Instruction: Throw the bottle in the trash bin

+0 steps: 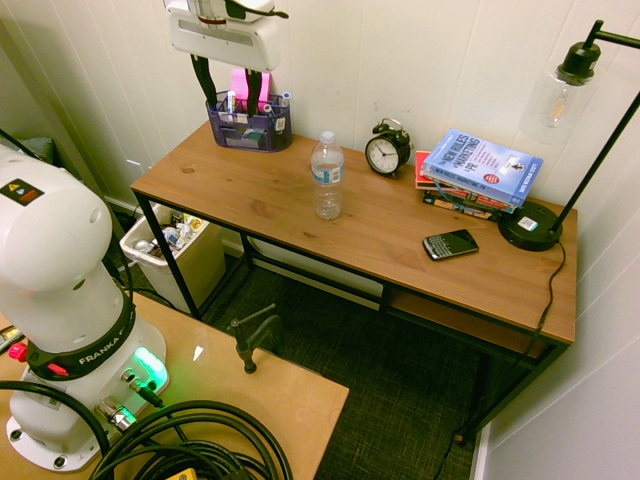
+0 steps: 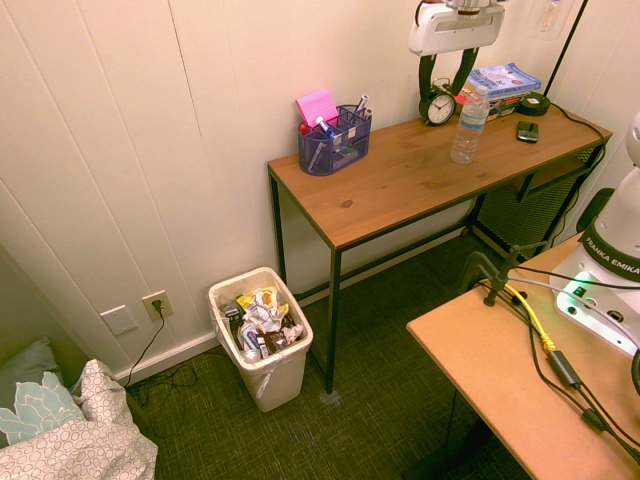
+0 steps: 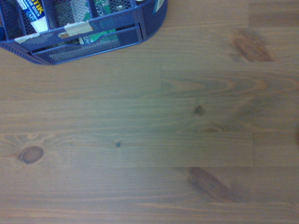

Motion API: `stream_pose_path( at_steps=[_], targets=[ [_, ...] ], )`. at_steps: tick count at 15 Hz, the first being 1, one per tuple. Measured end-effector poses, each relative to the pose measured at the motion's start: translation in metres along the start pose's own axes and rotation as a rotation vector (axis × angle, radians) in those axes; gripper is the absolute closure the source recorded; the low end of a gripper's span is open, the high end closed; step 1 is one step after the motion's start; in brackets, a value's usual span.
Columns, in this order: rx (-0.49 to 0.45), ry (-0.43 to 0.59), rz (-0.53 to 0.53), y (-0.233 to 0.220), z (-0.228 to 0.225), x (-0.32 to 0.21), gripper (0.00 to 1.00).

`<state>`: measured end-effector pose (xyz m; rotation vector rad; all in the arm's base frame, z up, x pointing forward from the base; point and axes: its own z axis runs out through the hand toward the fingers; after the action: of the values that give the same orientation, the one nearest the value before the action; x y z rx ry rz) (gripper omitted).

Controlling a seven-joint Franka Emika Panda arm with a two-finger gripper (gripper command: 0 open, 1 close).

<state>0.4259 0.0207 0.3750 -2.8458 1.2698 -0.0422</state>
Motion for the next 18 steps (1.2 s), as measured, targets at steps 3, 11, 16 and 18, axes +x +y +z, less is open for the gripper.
stream_pose_path(
  at_steps=[3,11,16,18],
  targets=[
    [0.007,0.012,-0.009,-0.001,-0.001,0.001,0.00],
    [0.039,0.046,-0.130,0.000,0.021,0.028,0.00],
    [0.075,0.071,-0.157,0.031,0.012,0.072,0.00],
    [0.087,0.101,-0.189,0.035,0.016,0.082,0.00]
  ],
)
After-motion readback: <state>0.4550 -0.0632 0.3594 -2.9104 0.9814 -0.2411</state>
